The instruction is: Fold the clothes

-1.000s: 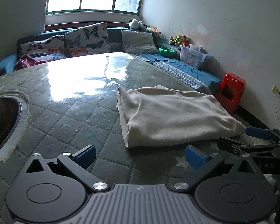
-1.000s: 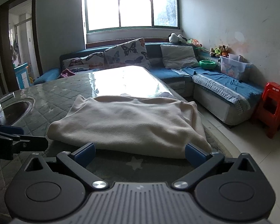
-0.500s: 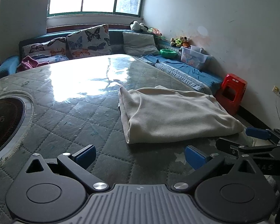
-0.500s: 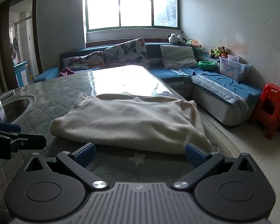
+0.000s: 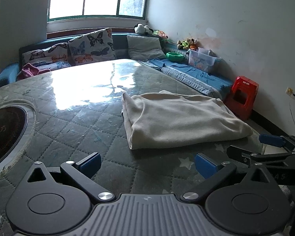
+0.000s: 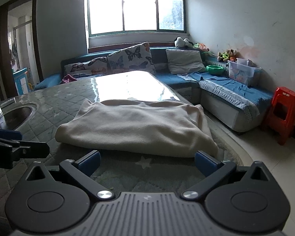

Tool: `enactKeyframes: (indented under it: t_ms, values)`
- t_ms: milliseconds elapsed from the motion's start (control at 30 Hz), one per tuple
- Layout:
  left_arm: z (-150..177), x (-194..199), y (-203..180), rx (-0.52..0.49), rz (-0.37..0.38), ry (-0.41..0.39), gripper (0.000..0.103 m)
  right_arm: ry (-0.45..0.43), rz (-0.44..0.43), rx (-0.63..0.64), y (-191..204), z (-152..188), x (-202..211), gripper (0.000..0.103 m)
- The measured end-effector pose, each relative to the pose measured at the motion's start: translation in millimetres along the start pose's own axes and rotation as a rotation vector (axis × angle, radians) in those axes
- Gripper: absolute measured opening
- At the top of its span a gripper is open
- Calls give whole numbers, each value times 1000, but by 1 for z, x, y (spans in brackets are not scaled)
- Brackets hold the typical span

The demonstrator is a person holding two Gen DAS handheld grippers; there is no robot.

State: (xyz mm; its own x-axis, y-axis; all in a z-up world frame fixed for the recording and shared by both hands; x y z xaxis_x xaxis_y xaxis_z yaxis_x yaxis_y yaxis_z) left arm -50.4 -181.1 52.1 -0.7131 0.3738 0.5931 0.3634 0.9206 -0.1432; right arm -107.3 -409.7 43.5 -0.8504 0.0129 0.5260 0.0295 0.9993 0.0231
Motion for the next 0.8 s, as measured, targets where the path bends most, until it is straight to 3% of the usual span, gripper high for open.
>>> enactKeyframes:
  t_ms: [800]
  values:
    - [5, 3, -10, -41, -6, 10, 103, 12, -12, -6, 5, 8, 3, 103]
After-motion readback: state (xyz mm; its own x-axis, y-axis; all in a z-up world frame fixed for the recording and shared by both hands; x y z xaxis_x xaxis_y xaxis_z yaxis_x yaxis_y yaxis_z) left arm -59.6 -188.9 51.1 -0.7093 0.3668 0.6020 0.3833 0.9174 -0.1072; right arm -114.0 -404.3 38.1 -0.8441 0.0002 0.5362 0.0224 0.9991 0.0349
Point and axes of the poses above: each gripper's, at about its wrist camera, not at the fingertips, and x roughly against the way its jaws point, y to its left, z to its underside, the point moved 1 cm from there along -x, roughly the way its jaws point, and after that the axes turned 3 degrees about z, right-handed, at the moved point
